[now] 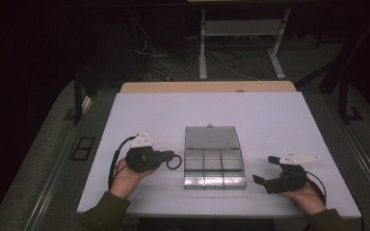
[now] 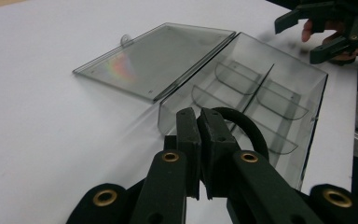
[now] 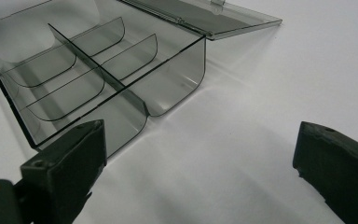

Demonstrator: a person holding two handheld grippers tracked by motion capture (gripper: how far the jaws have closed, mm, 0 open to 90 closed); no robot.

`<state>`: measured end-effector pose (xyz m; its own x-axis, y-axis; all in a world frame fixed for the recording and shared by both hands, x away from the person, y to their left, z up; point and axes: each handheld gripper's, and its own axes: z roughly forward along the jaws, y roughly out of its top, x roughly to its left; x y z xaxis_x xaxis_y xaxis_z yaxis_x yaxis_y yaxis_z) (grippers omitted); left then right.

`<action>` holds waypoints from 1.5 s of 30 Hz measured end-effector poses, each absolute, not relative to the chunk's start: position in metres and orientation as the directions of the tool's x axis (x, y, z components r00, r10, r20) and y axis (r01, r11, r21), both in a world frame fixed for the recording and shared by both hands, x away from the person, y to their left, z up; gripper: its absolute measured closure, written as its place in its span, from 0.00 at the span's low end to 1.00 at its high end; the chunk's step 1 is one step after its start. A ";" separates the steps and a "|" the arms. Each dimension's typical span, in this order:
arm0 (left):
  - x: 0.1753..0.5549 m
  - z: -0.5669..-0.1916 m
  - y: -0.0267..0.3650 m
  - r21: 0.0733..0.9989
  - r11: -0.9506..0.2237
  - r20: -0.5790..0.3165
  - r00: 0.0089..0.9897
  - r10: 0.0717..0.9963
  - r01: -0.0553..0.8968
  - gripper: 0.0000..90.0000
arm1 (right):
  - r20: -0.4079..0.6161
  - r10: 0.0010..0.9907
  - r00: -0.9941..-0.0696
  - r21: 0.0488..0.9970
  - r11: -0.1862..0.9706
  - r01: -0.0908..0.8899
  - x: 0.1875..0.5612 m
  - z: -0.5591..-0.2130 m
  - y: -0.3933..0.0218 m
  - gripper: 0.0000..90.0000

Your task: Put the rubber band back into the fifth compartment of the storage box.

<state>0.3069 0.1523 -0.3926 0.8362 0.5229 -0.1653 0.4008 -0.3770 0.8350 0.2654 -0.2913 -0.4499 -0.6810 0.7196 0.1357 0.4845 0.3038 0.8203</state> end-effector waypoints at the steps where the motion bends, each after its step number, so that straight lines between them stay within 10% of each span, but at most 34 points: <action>1: 0.308 -0.392 0.150 0.836 -0.381 -0.161 0.840 0.517 0.395 0.95 | 0.136 0.720 -0.681 0.820 0.303 0.485 0.265 -0.450 -0.291 0.03; 45: 0.318 -0.413 0.043 0.802 -0.513 -0.155 0.936 0.315 0.305 0.96 | 0.142 0.718 -0.681 0.820 0.300 0.487 0.265 -0.451 -0.293 0.03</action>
<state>0.3175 0.0430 -0.4129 0.9364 0.3148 -0.1553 0.3054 -0.5129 0.8023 0.2653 -0.2931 -0.4507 -0.6811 0.7183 0.1419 0.4872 0.3000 0.8201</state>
